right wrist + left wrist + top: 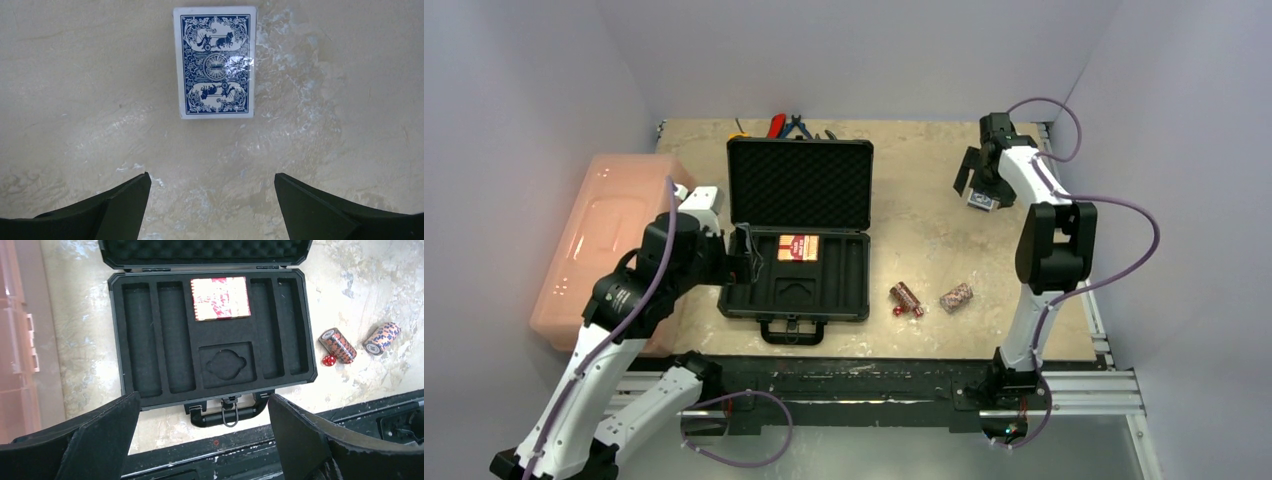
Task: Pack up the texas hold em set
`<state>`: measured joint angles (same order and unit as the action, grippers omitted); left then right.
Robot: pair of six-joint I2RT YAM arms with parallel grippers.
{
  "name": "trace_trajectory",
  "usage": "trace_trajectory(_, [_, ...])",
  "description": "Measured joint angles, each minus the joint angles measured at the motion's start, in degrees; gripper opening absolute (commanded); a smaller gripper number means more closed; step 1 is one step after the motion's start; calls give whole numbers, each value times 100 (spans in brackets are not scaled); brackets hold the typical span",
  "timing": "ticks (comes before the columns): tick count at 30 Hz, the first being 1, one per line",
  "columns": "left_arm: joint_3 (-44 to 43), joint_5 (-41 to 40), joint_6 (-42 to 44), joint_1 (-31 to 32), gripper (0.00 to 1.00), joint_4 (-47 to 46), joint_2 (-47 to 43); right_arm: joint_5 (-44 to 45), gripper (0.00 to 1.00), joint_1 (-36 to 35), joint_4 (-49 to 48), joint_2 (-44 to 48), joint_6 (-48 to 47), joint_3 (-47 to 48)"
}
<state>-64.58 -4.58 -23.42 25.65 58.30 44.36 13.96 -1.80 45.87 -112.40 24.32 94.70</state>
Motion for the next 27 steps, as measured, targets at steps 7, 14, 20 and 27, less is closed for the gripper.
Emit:
trace_trajectory(7, [177, -323, -92, 0, 100, -37, -490, -162, 99, 20, -136, -293, -238, 125])
trace_trajectory(14, [166, -459, -96, 0, 100, 7, -122, -310, 99, 125, -315, -557, -402, 310])
trace_trajectory(20, [122, -437, -98, 0, 100, 74, 111, -444, 99, 155, -330, -791, -402, 391])
trace_trajectory(27, [116, -289, -96, 0, 100, 109, -76, -457, 99, 155, -350, -1058, -382, 693])
